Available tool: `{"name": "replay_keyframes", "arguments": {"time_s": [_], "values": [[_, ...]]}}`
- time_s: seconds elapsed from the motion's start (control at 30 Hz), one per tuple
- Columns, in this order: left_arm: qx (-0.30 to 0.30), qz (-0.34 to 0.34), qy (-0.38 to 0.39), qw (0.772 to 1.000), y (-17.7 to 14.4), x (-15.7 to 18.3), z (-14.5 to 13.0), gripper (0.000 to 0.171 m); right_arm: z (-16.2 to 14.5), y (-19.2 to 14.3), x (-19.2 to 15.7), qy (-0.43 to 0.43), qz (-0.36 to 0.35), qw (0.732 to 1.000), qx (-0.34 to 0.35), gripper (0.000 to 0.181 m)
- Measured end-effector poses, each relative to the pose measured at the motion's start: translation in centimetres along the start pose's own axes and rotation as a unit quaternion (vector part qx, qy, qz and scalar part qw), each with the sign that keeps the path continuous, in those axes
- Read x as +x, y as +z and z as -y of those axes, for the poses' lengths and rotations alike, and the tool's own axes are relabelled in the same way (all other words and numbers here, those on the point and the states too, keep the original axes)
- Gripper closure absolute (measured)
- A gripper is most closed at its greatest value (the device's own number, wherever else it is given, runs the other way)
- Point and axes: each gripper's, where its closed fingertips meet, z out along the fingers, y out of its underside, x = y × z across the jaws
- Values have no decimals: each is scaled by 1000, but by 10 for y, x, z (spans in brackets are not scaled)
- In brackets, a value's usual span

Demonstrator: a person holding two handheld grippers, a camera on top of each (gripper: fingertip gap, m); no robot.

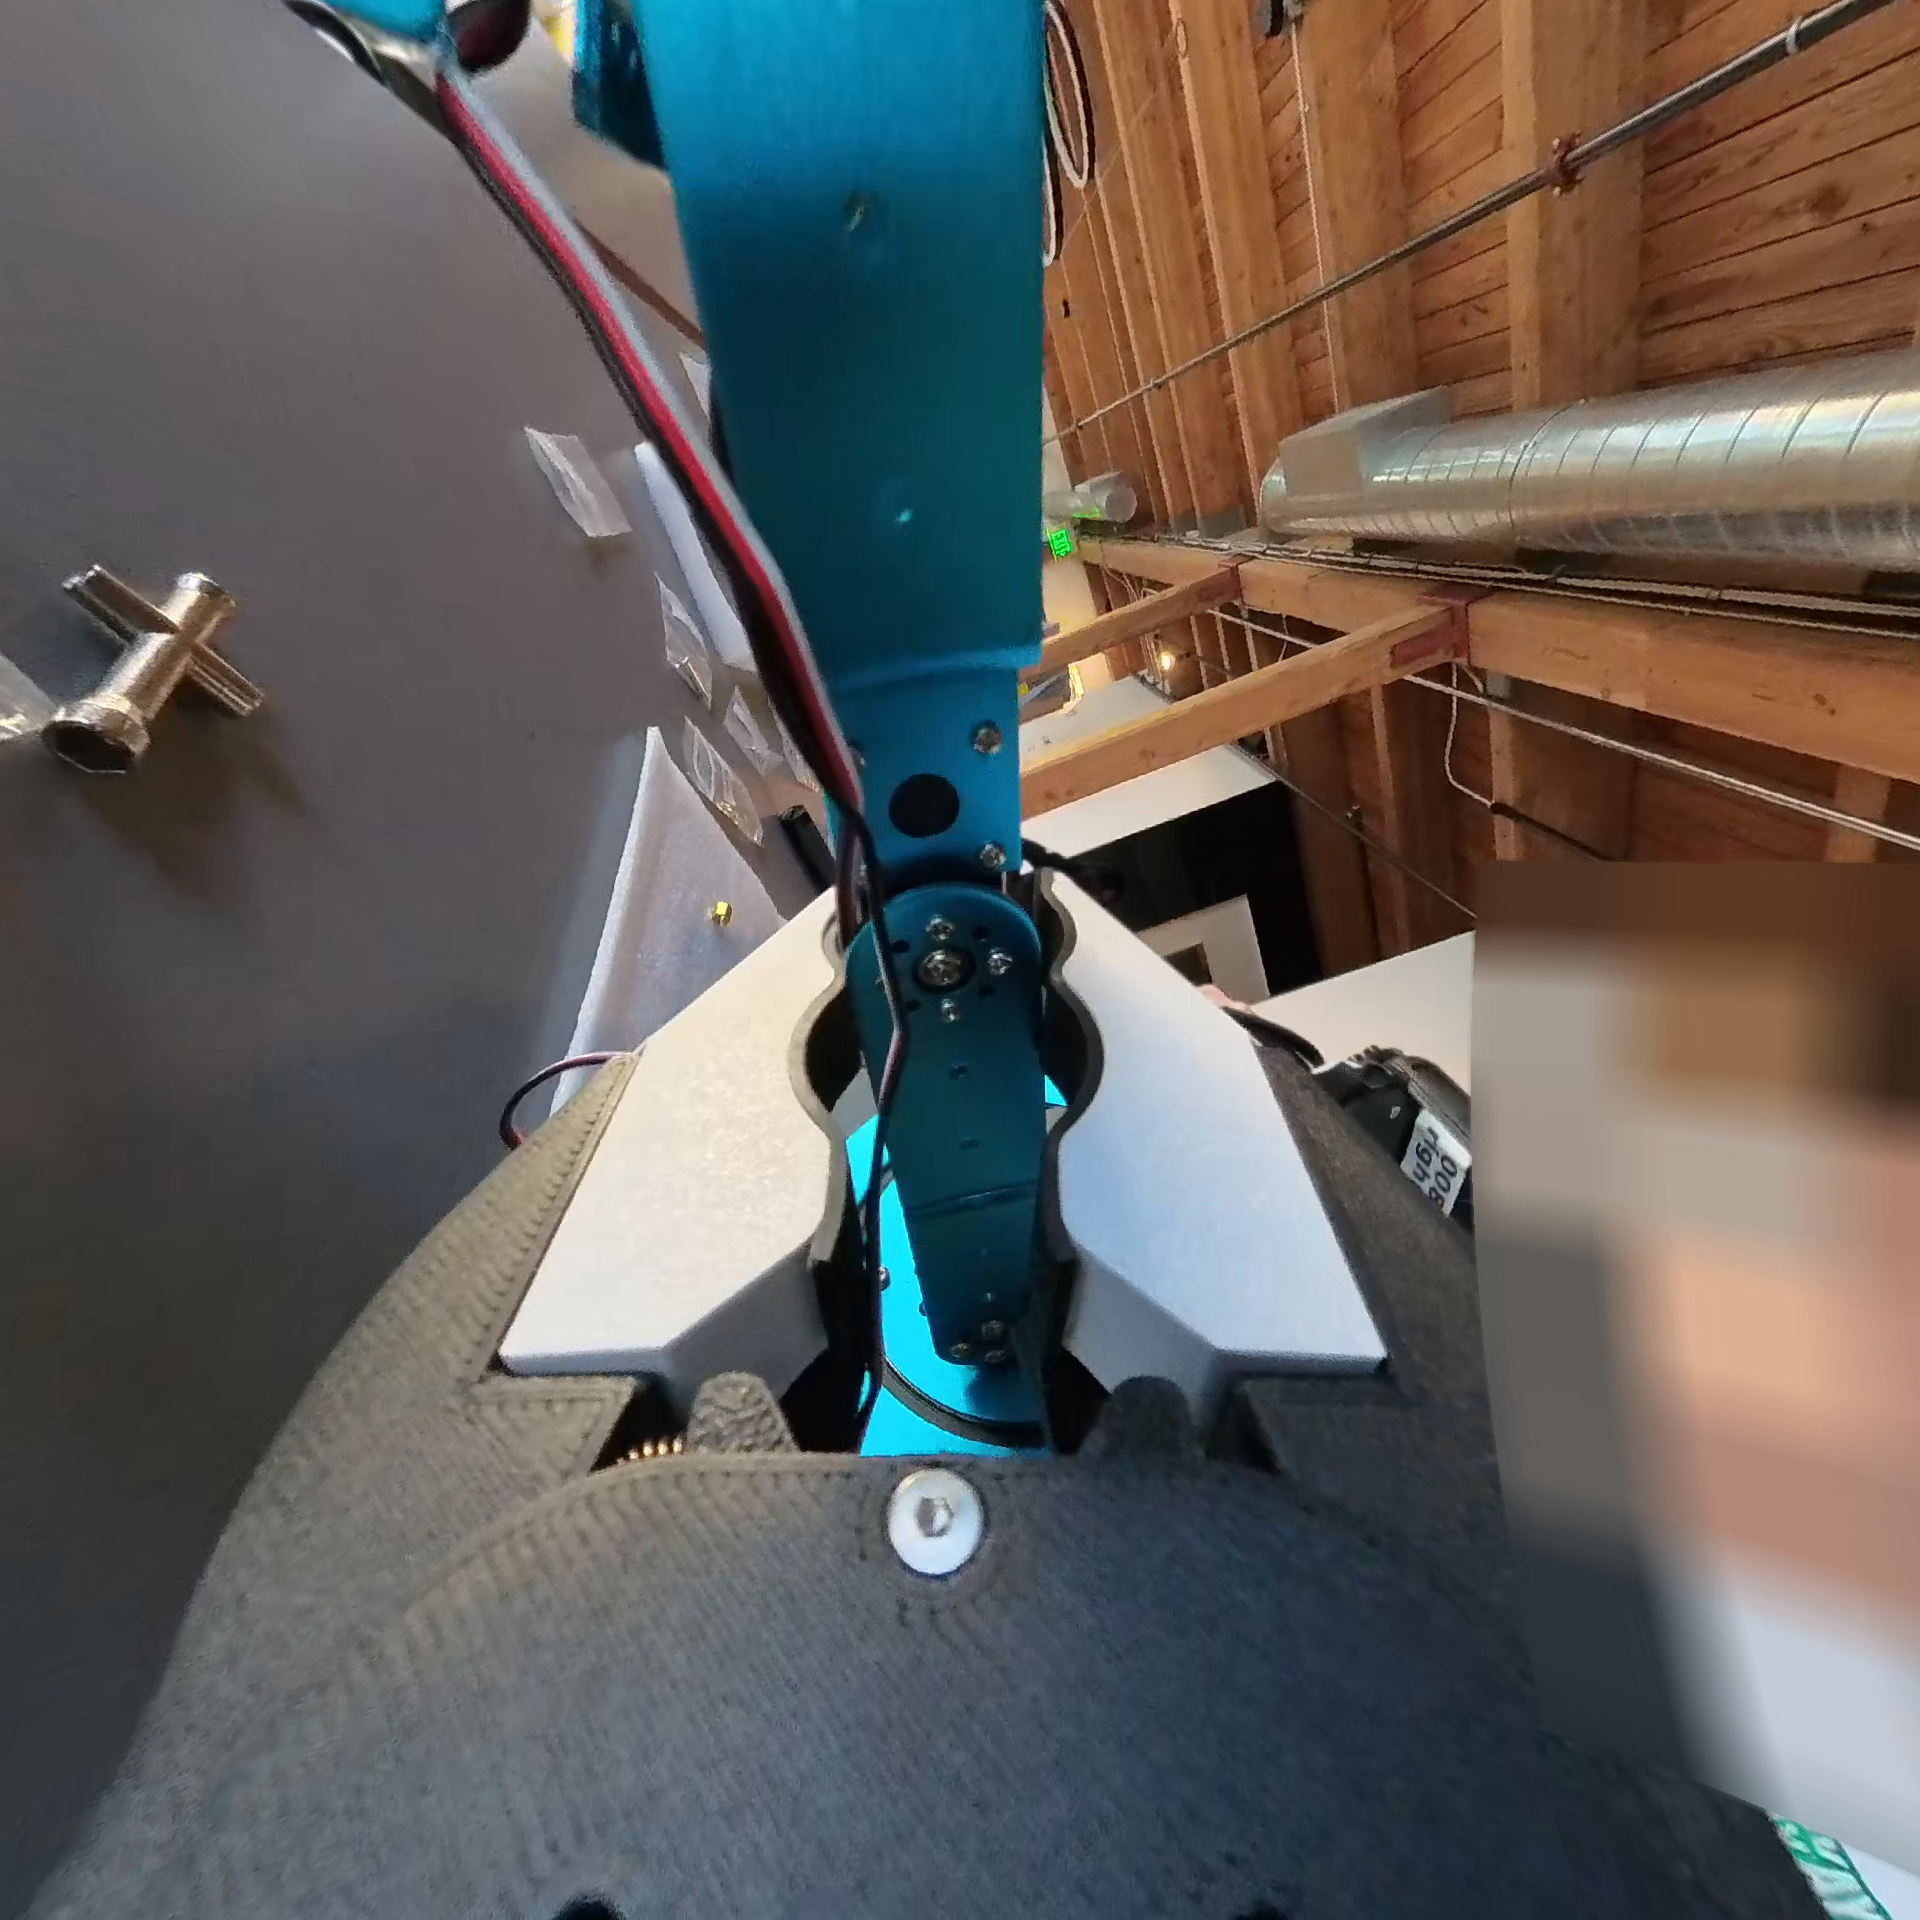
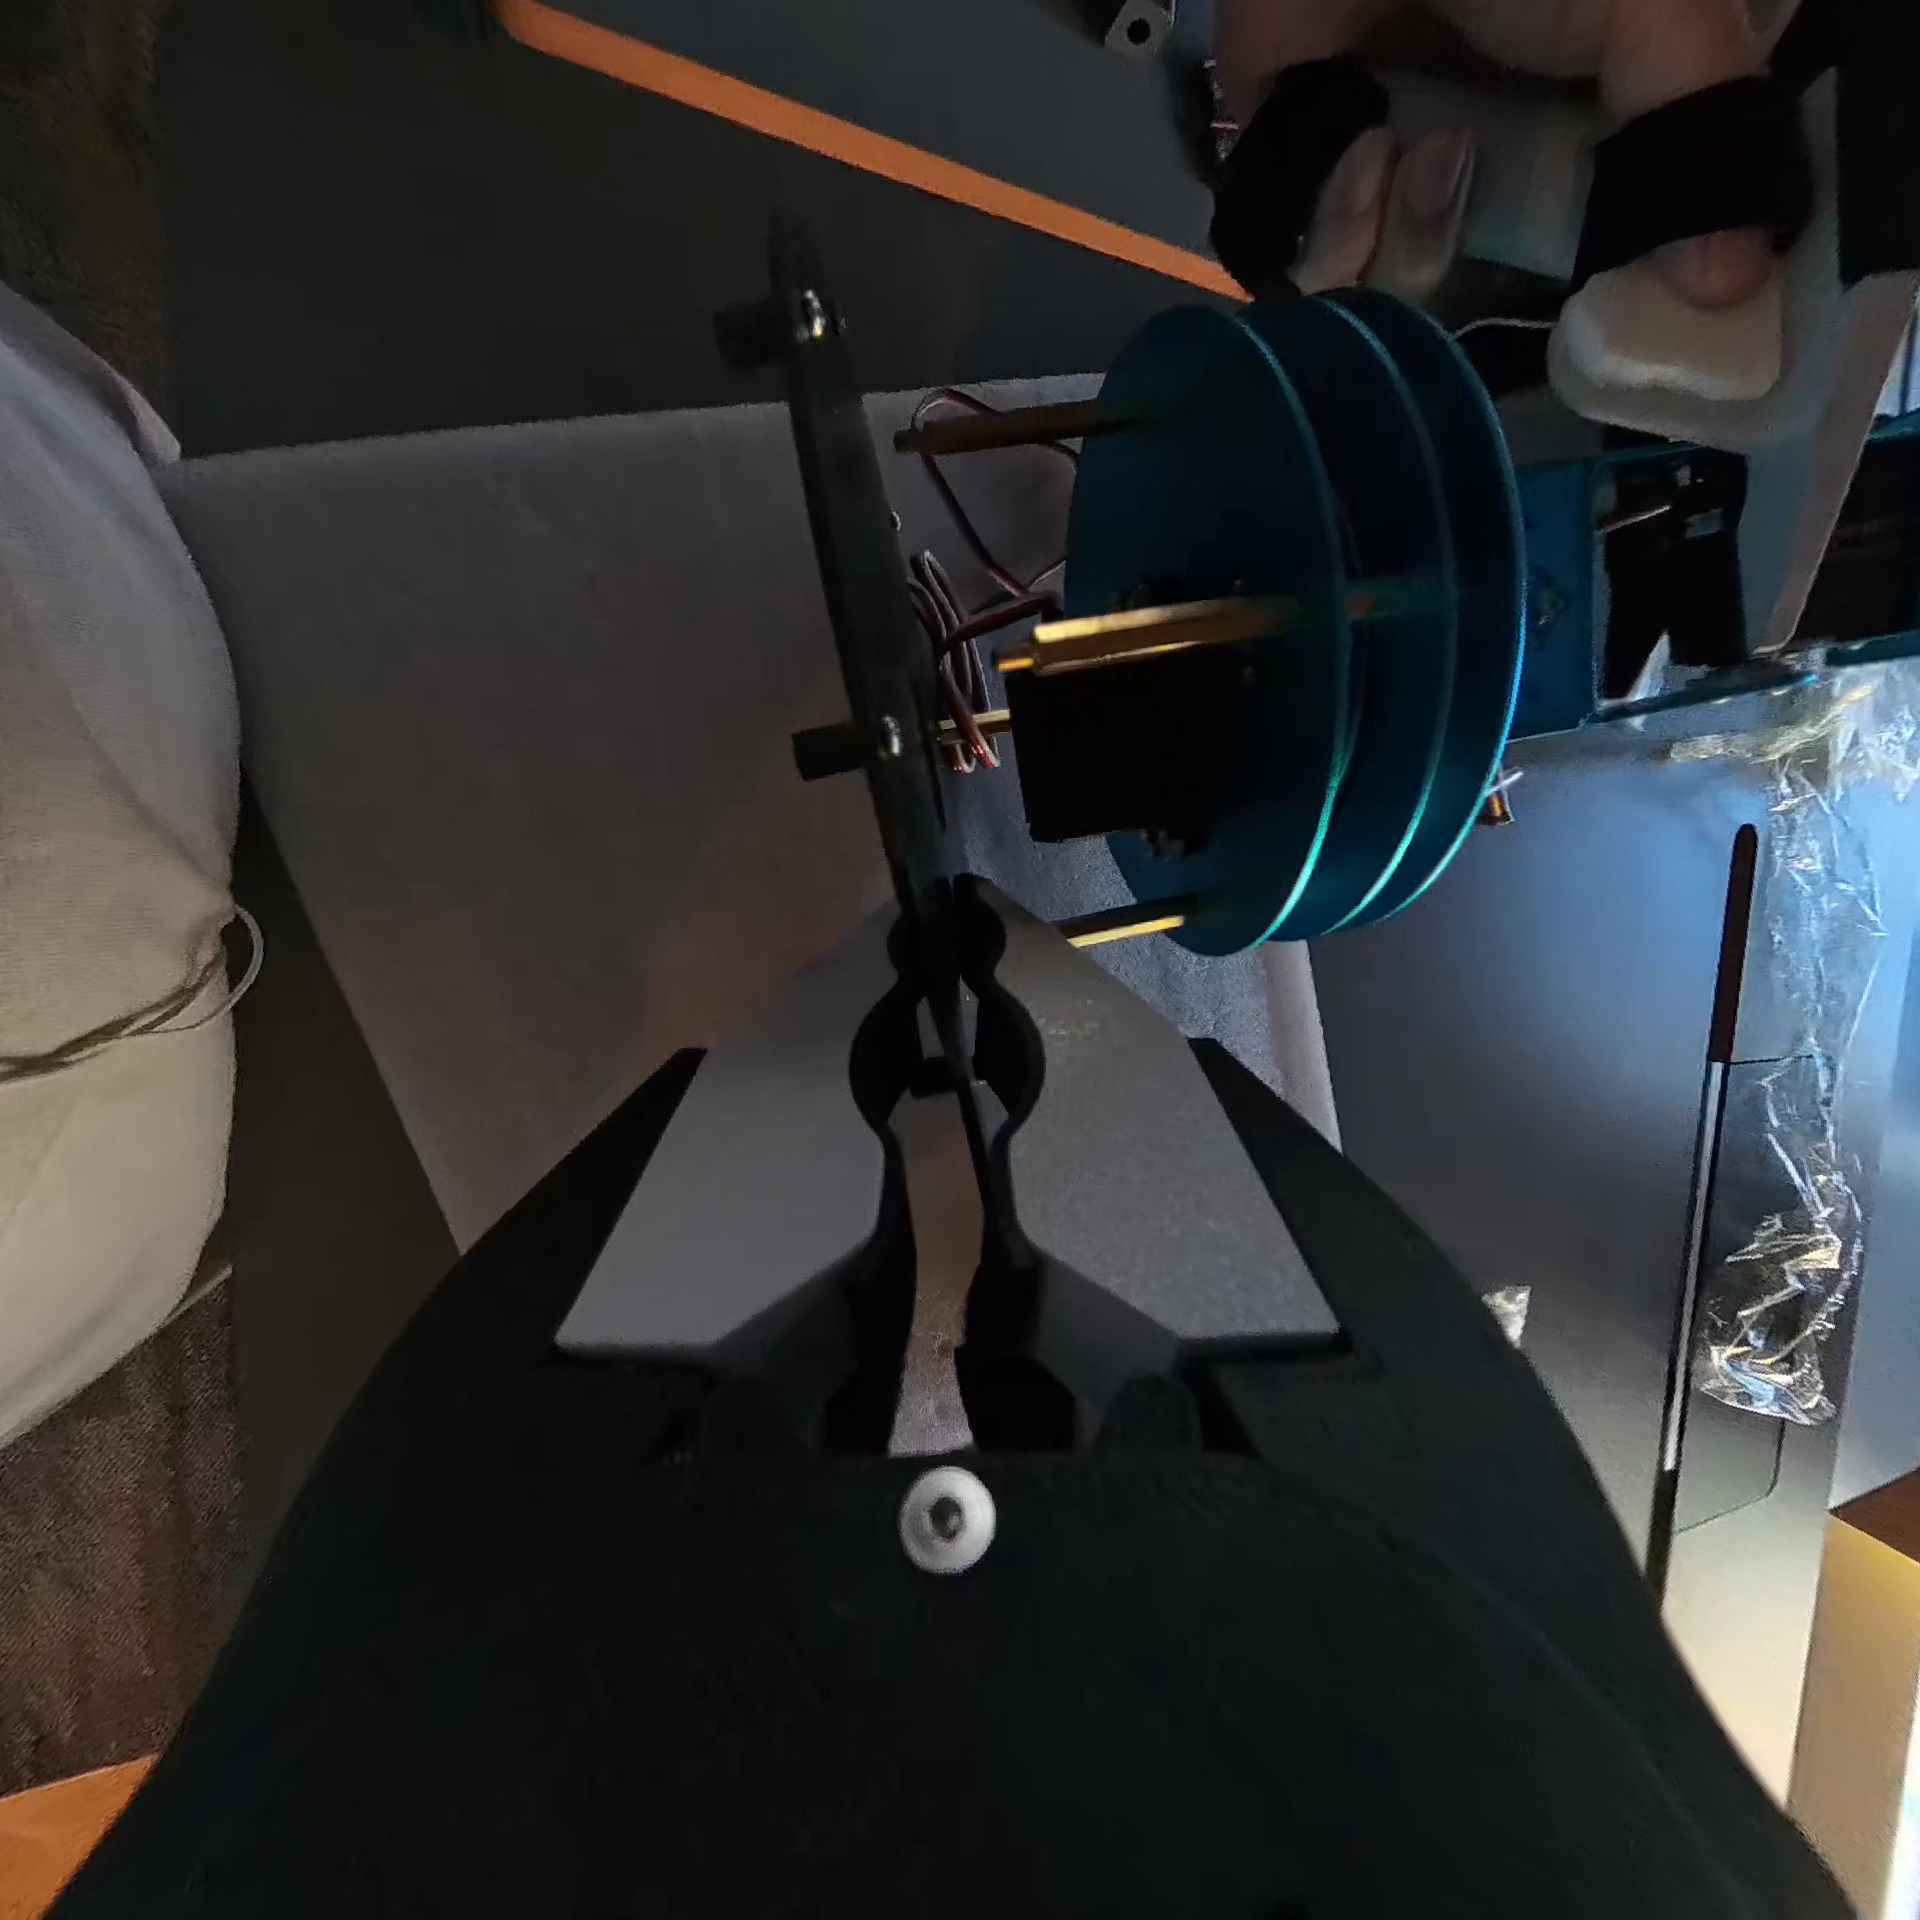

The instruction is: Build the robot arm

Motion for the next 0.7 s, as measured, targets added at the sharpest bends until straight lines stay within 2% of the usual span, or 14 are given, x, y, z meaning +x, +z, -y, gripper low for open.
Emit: {"name": "replay_keyframes", "arguments": {"time_s": [0.47,0.7], "values": [[22,5,11,1000,-4,2,3,143,2,1,8,16,53,998,-9,181],[31,16,-1,999,-3,2,6,144,1,1,9,11,55,998,-17,181]]}}
